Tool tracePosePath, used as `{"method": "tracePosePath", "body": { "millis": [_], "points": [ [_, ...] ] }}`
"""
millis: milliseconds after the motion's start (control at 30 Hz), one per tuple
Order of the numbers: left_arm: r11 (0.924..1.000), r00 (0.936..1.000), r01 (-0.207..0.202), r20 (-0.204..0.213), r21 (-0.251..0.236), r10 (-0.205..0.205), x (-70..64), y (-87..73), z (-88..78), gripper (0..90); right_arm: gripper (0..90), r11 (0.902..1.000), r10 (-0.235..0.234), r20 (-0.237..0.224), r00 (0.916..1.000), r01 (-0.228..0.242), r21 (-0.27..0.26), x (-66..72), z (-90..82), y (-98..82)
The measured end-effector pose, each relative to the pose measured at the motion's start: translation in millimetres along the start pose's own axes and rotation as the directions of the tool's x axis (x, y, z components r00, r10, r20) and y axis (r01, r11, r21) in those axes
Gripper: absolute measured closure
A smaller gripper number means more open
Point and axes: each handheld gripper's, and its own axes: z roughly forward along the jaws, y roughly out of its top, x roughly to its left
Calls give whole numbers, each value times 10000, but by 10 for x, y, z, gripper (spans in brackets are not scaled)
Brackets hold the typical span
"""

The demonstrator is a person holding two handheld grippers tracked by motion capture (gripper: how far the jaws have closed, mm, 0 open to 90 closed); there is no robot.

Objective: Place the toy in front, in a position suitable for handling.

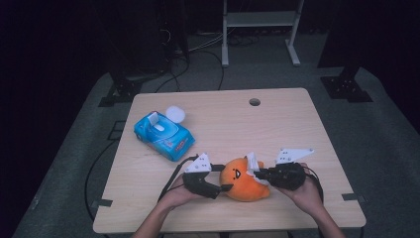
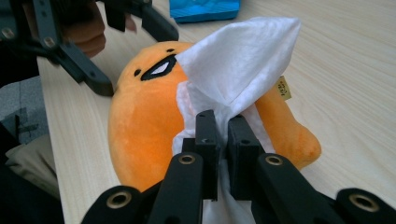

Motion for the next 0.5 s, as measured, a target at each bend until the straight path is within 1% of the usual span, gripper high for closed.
{"method": "tracePosePath", "body": {
  "millis": [33, 67, 100, 133, 167, 200, 233, 267, 300, 333, 367, 400, 433, 467, 500],
  "points": [
    [9999, 10000, -69, 47, 91, 68, -7, -20, 26, 300, 839, 10000, 0, 0, 10000, 0, 0, 0, 0, 0],
    [9999, 9999, -95, 47, 103, 95, -12, -31, 44, 329, 839, 10000, -9, 0, 10000, 9, -5, 1, 3, 2],
    [9999, 9999, -101, -34, 67, 101, -13, -32, 47, 366, 839, 10000, -85, 42, 10000, 85, 19, 10, 8, 7],
    [10000, 9999, -89, -81, 39, 89, -7, -24, 40, 420, 839, 9998, -190, 245, 9995, 191, -53, 44, -13, 30],
    [9999, 9997, -107, -199, -55, 105, -1, -11, 20, 441, 840, 9995, -280, 291, 9992, 285, -170, 70, -42, 50],
    [9999, 9997, -107, -199, -55, 105, -1, -11, 20, 458, 840, 9989, -354, 241, 9991, 361, -299, 107, -70, 76],
    [9998, 9998, -30, -221, -181, 26, -1, -8, 22, 458, 840, 9989, -354, 241, 9991, 361, -299, 107, -70, 76],
    [9998, 9998, -42, -204, -200, 37, 1, -1, 27, 480, 840, 9981, -396, 18, 9992, 396, -478, 148, -87, 100],
    [9997, 9996, -67, -280, -239, 60, -6, 16, 40, 488, 840, 9964, -667, -246, 9975, 652, -547, 266, -59, 149],
    [9997, 9995, -25, -316, -242, 17, -10, 24, 45, 497, 839, 9950, -907, -314, 9954, 892, -459, 323, -17, 163],
    [9997, 9995, -25, -316, -242, 17, -10, 24, 45, 502, 839, 9950, -907, -314, 9954, 892, -459, 323, -17, 163],
    [9998, 9994, -12, -358, -205, 5, -10, 27, 44, 505, 838, 9922, -1242, -337, 9917, 1238, -136, 399, 80, 169],
    [9999, 9992, -9, -404, -172, 2, -5, 21, 41, 505, 838, 9922, -1242, -337, 9917, 1238, -136, 399, 80, 169],
    [9998, 9992, 70, -382, -164, -76, 3, 9, 35, 507, 839, 9926, -1218, -416, 9917, 1218, -18, 387, 115, 156],
    [9995, 9992, 204, -352, -223, -212, 13, -2, 31, 507, 839, 9936, -1128, -464, 9925, 1128, -31, 363, 101, 151]
  ]
}}
